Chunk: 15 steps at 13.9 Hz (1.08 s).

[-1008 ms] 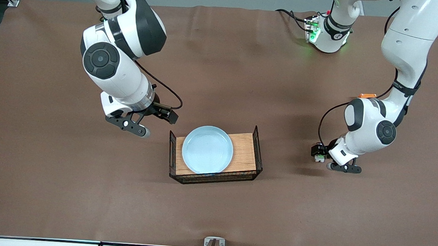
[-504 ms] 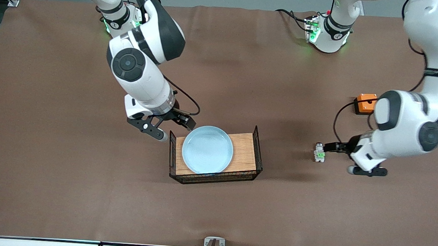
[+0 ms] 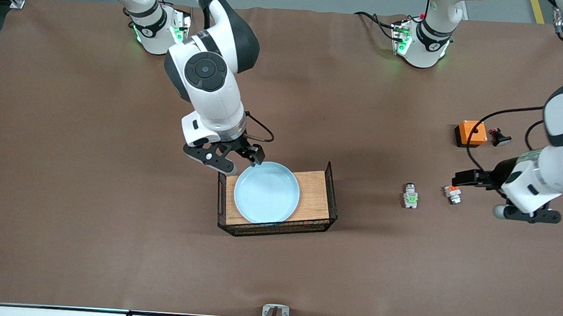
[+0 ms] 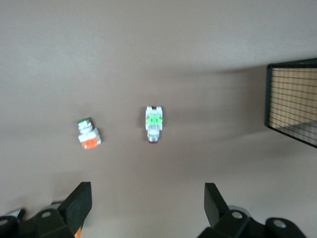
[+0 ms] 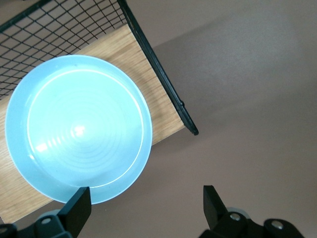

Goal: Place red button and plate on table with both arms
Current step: 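Open the left gripper and withdraw it from the button block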

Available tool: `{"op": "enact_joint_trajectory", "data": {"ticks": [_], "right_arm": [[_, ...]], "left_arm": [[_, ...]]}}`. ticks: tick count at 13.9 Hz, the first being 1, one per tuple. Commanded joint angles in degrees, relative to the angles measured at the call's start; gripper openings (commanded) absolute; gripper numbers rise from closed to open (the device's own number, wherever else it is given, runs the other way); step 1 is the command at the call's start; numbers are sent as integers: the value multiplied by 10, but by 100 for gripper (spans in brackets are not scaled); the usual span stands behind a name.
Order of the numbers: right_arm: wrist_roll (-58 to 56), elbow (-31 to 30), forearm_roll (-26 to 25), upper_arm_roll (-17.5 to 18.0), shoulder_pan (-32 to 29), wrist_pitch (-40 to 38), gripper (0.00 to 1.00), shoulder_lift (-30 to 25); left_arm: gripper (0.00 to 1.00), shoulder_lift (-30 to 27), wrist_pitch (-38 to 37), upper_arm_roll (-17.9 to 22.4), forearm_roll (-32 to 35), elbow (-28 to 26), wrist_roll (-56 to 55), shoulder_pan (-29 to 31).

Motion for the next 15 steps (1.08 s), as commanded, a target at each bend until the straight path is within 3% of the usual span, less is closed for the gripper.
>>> {"op": "enact_joint_trajectory", "data": {"ticks": [1,6,9,12,15], "right_arm": [[12,1,-10,-4,-1,-1,100,4],[12,2,-6,-4,-5,10,100,12],[4,2,-8,-5,6,13,100,21],[4,3,-7,-6,13,15,100,33],[4,3,28,-10,21,29,100,44]], "left_arm": [[100,-28,-37,-8,38,26,-62,-5],[100,-100,-114,-8,34,21,-37,-3],[100,-129,-122,-1,34,10,-6,0],[100,-147,-127,26,35,0,6,-24],[100,-156,-128,59,35,-3,10,-49]]}}
